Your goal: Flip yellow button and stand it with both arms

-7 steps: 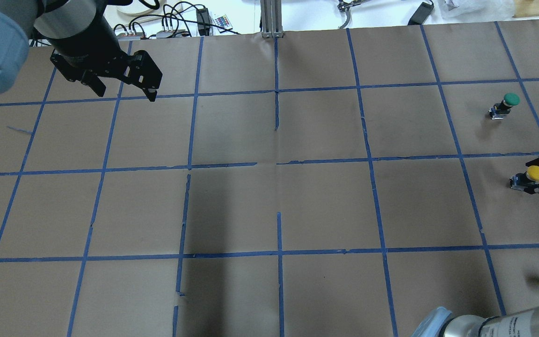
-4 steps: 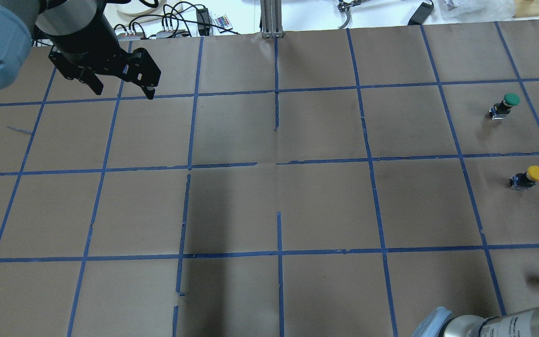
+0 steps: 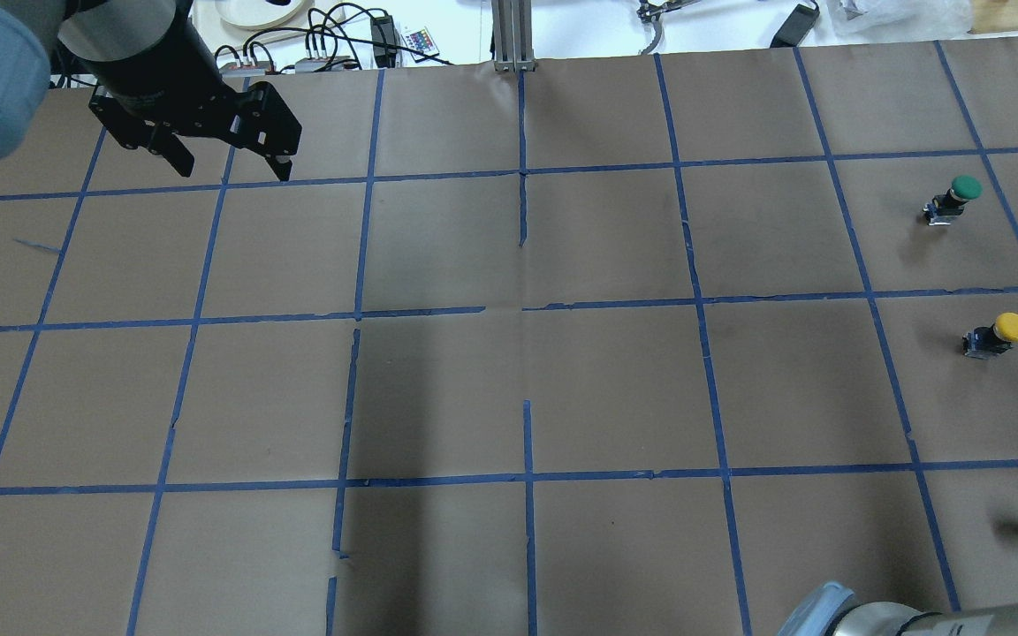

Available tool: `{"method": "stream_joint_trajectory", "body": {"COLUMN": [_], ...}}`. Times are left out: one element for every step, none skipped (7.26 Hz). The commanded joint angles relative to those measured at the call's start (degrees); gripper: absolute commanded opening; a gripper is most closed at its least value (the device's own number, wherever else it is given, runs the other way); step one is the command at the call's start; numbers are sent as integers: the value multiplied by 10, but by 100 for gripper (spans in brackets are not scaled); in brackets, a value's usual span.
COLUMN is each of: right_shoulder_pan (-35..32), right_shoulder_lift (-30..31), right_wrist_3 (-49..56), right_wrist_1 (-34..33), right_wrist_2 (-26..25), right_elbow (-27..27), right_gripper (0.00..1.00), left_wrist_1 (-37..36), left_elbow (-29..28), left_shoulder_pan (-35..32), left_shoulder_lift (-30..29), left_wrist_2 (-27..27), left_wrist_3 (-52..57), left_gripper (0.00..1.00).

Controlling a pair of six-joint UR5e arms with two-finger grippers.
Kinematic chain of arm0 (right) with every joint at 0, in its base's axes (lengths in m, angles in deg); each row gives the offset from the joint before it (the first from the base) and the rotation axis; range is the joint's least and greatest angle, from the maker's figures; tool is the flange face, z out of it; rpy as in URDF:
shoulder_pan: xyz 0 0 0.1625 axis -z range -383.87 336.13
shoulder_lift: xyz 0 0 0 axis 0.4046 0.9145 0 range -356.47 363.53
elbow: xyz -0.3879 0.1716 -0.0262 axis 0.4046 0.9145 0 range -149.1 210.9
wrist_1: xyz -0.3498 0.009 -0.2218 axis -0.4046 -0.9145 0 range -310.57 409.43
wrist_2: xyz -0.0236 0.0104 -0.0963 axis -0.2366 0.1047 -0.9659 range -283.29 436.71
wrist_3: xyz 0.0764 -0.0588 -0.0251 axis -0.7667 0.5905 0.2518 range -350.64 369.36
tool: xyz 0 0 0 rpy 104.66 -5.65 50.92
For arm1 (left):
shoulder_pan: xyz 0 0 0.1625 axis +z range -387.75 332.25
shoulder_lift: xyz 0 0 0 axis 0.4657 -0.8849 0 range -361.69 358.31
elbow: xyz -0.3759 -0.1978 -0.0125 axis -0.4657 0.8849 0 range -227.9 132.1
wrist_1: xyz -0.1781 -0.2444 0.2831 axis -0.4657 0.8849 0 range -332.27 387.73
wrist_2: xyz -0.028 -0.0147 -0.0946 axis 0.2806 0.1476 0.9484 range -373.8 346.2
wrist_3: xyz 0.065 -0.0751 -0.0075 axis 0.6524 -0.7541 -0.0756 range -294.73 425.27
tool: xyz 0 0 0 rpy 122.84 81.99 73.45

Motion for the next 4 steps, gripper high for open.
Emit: {"method": "stream_joint_trajectory", "body": {"right_shoulder_pan": [-25, -74, -146, -224], "right_shoulder_lift": [89, 112, 130, 150], "right_wrist_3": [-172, -285, -412, -543], "right_wrist_1": [60, 84, 86, 86], "right_wrist_2": [-7, -41, -64, -74], "right_elbow": [7, 9, 9, 10], "right_gripper": [95, 95, 95, 96], "left_wrist_1": [0, 0, 0, 1], "left_elbow": [0, 1, 2, 2], "left_shoulder_pan": [0, -1, -5, 2], "left_shoulder_lift": [-2, -2, -1, 3], "left_wrist_2": [2, 3, -1, -1], "left_wrist_3": [-12, -14, -15, -14], "left_gripper": [100, 100, 100, 100]}}
